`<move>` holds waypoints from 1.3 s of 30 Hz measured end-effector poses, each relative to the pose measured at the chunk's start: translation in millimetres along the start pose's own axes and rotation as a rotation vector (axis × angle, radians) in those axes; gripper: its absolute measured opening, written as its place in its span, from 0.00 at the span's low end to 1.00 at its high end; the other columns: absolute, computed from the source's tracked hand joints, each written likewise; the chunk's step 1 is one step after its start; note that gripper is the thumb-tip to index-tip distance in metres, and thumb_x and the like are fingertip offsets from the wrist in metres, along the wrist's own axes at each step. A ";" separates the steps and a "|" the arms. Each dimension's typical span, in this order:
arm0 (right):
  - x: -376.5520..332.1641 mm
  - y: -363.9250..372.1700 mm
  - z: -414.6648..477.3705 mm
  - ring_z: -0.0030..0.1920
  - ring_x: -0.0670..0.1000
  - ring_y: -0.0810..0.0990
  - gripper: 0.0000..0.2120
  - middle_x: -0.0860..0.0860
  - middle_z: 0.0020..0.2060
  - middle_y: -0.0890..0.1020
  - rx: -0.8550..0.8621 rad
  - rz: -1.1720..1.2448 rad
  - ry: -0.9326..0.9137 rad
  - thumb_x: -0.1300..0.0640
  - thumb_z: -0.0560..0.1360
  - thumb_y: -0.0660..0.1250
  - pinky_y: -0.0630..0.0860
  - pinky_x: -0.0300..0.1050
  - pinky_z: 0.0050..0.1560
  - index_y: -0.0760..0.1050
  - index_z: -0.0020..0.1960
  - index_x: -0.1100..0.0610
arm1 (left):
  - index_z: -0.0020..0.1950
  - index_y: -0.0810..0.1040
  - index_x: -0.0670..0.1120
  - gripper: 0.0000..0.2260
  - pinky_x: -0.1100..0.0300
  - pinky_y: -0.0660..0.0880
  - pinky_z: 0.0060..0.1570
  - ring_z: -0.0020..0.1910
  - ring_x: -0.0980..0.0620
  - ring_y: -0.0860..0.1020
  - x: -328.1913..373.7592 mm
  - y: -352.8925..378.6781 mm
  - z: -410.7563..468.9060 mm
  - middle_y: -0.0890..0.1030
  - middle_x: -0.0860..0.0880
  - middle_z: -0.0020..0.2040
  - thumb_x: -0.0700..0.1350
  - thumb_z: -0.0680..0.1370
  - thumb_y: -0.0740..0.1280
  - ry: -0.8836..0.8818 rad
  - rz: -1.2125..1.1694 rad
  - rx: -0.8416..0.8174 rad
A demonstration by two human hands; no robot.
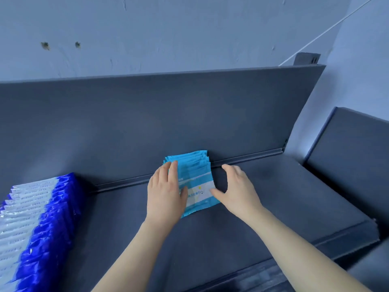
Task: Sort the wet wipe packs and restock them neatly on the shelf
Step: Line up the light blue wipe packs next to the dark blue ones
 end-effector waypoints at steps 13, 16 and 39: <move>8.0 -87.2 -236.2 0.47 0.56 0.83 0.14 0.55 0.48 0.84 0.365 -0.366 0.372 0.57 0.68 0.73 0.79 0.48 0.50 0.81 0.52 0.61 | 0.51 0.82 0.48 0.15 0.54 0.75 0.45 0.45 0.45 0.80 146.6 -39.2 -119.8 0.83 0.50 0.46 0.51 0.73 0.60 0.681 -0.373 -0.217; 10.5 -104.0 -323.1 0.45 0.56 0.83 0.13 0.54 0.46 0.84 0.369 -0.442 0.543 0.58 0.67 0.74 0.80 0.47 0.47 0.81 0.50 0.60 | 0.49 0.81 0.48 0.11 0.53 0.75 0.44 0.44 0.46 0.79 190.2 -54.2 -178.5 0.82 0.51 0.46 0.49 0.74 0.62 0.842 -0.497 -0.314; -13.0 -132.5 -979.2 0.59 0.51 0.76 0.16 0.49 0.60 0.79 0.277 -0.343 1.585 0.50 0.79 0.59 0.74 0.45 0.58 0.75 0.64 0.53 | 0.63 0.75 0.52 0.15 0.55 0.72 0.60 0.57 0.53 0.75 388.4 -198.0 -731.4 0.79 0.54 0.59 0.53 0.80 0.58 1.511 -0.570 -0.947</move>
Point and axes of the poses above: each hand's wrist, its own z-axis towards the middle knuckle, its own y-axis out of the palm, x = y × z, the point moved 7 cm from there along z, towards the middle knuckle
